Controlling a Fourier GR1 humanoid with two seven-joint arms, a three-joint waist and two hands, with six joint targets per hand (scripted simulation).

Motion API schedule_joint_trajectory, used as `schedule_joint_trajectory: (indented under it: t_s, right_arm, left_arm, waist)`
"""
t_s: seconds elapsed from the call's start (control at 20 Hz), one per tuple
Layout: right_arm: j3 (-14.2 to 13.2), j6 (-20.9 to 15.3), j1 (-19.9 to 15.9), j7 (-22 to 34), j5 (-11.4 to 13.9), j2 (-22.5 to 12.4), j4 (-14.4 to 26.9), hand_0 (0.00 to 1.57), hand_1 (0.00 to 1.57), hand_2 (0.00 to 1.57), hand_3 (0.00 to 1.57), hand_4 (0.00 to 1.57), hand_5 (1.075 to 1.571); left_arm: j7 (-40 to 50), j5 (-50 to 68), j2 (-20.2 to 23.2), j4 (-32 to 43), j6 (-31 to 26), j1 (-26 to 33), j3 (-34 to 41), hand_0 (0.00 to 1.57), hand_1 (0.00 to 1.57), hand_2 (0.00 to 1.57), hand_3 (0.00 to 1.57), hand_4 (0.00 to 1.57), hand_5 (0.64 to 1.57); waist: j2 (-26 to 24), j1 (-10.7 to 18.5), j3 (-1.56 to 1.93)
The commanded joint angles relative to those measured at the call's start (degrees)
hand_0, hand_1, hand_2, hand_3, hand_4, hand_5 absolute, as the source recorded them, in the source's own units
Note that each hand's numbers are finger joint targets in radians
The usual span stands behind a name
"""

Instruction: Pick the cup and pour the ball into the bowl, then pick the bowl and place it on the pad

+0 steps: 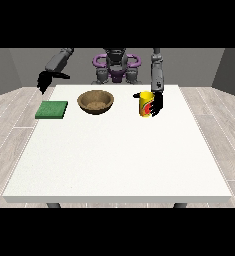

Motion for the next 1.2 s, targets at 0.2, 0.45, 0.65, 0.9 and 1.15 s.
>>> schedule_joint_trajectory:
  t_s: [0.2, 0.45, 0.65, 0.9, 1.15]
  right_arm:
    - [-2.4, 3.1, -2.5, 1.2, -3.1, -3.8, 0.5, 0.00, 0.00, 0.00, 0.00, 0.00, 1.558]
    - [-4.8, 4.7, -2.3, 0.2, -3.8, -6.9, 3.8, 0.00, 0.00, 0.00, 0.00, 0.00, 1.555]
    - [-5.1, 5.6, -1.1, 1.0, -3.3, -7.3, 11.4, 0.00, 0.00, 0.00, 0.00, 0.00, 1.556]
    - [-6.7, 6.5, 2.3, 0.1, -1.9, -9.6, 19.9, 0.00, 0.00, 0.10, 0.00, 0.00, 1.560]
    - [-7.4, 6.1, 3.8, -3.7, -1.1, -9.2, 23.9, 0.00, 0.00, 0.00, 0.00, 0.00, 1.558]
  left_arm:
    - [-1.8, -8.7, 0.5, 6.0, 16.7, -2.3, -0.7, 1.32, 1.32, 1.57, 1.57, 0.85, 1.508]
    - [-3.3, -9.7, 2.4, 7.8, 17.3, -4.0, -0.8, 1.35, 1.35, 1.57, 1.57, 0.90, 1.507]
    - [7.5, -16.9, 2.4, 4.8, 21.3, -4.5, -6.9, 1.35, 1.35, 1.57, 1.57, 0.99, 1.532]
    - [21.9, -26.5, -1.0, 1.8, 22.1, -6.3, -16.4, 1.37, 1.37, 1.57, 1.57, 1.05, 1.558]
    - [31.6, -37.6, -3.2, 2.4, 26.5, -7.7, -23.0, 1.37, 1.37, 1.57, 1.57, 1.14, 1.566]
  waist:
    - [2.2, -4.4, -0.01]
    - [1.3, -2.3, 0.00]
    - [-7.5, 0.3, 0.10]
    - [-17.5, 5.5, 0.18]
    - [-18.4, 8.0, 0.14]
